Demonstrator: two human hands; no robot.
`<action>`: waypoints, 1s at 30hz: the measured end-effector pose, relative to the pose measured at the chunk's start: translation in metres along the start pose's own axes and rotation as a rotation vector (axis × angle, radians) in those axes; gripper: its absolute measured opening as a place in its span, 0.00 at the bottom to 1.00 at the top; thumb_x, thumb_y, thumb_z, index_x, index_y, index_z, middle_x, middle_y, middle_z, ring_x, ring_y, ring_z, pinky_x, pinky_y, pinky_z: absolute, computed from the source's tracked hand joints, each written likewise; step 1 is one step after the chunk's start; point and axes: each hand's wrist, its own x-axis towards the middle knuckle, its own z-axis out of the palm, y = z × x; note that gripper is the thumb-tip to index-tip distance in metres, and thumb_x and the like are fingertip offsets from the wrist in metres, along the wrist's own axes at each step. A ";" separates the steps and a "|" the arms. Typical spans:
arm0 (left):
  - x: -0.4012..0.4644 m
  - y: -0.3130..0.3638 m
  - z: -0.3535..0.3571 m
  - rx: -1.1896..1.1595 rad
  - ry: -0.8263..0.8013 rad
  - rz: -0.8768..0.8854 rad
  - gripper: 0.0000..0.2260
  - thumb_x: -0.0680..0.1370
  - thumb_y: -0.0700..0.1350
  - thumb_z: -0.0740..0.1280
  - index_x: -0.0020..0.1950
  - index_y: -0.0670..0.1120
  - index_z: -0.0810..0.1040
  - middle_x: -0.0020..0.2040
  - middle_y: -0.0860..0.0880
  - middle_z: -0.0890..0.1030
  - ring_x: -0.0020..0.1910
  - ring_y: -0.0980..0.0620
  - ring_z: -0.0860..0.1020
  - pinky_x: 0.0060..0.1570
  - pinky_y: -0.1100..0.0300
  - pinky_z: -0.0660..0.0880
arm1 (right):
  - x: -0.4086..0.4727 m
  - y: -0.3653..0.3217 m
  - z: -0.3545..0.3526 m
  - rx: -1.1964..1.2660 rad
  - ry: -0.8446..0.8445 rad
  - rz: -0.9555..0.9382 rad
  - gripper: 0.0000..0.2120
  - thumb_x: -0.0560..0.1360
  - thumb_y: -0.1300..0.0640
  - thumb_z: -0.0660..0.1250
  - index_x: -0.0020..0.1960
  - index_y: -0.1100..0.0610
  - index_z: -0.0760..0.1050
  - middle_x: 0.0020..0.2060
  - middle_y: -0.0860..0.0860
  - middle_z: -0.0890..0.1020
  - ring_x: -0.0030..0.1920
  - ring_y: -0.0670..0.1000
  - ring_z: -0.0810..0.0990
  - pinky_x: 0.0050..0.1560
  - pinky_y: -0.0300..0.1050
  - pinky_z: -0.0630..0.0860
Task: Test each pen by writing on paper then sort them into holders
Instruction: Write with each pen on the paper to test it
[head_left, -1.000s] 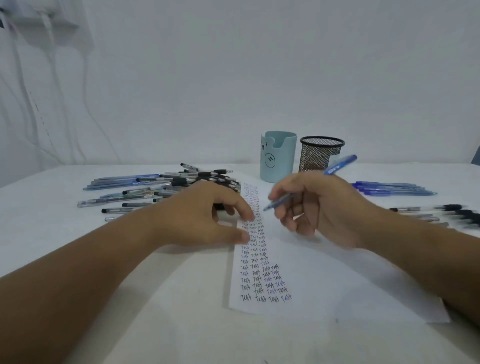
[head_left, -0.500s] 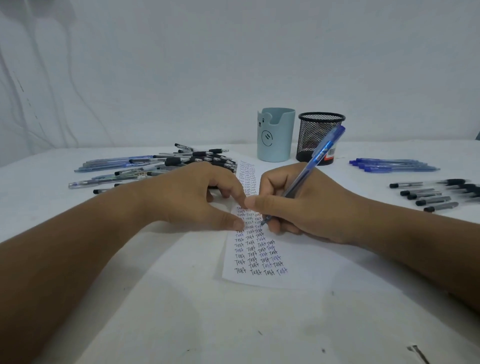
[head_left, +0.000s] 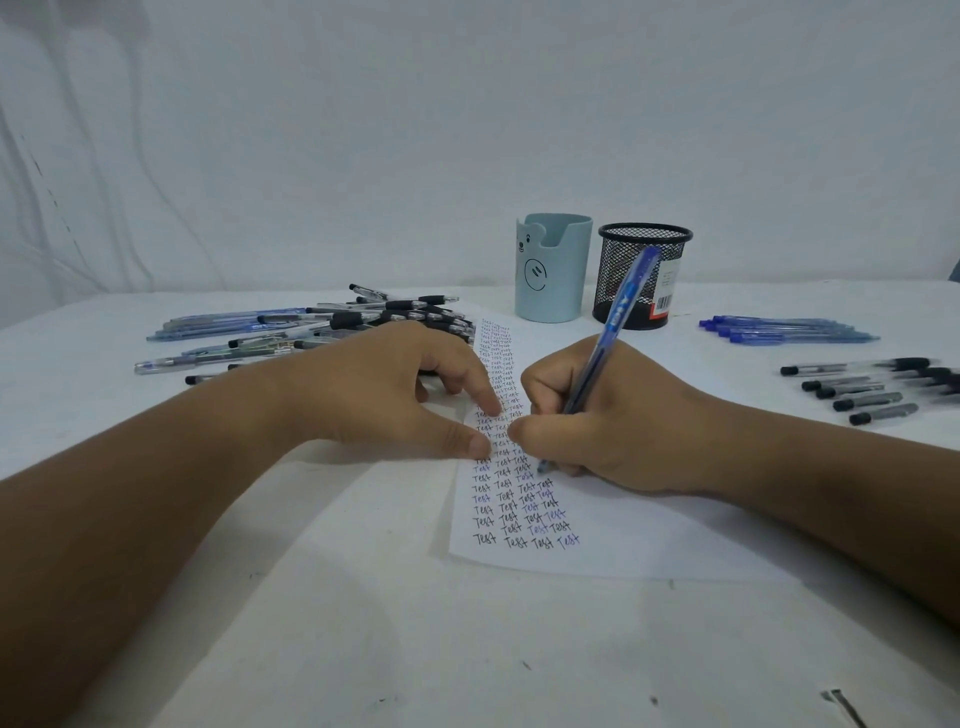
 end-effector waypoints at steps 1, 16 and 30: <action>0.000 0.000 0.000 0.000 -0.002 -0.001 0.12 0.68 0.55 0.80 0.50 0.62 0.84 0.56 0.58 0.81 0.59 0.61 0.77 0.55 0.62 0.73 | 0.000 0.000 0.001 -0.011 0.003 -0.005 0.22 0.73 0.67 0.71 0.27 0.56 0.65 0.20 0.48 0.72 0.25 0.48 0.71 0.33 0.45 0.71; 0.001 -0.002 -0.001 0.003 -0.003 0.012 0.14 0.67 0.58 0.79 0.51 0.61 0.84 0.56 0.59 0.81 0.60 0.60 0.77 0.56 0.60 0.75 | 0.000 0.000 0.002 -0.032 0.002 -0.028 0.22 0.73 0.67 0.71 0.27 0.55 0.64 0.21 0.49 0.71 0.25 0.47 0.69 0.32 0.43 0.69; 0.001 -0.002 0.000 0.017 -0.006 -0.001 0.13 0.68 0.57 0.78 0.51 0.62 0.84 0.57 0.62 0.80 0.60 0.62 0.76 0.55 0.63 0.73 | 0.000 -0.001 0.000 -0.113 0.006 -0.065 0.22 0.72 0.67 0.70 0.28 0.56 0.62 0.24 0.52 0.66 0.27 0.47 0.65 0.30 0.43 0.63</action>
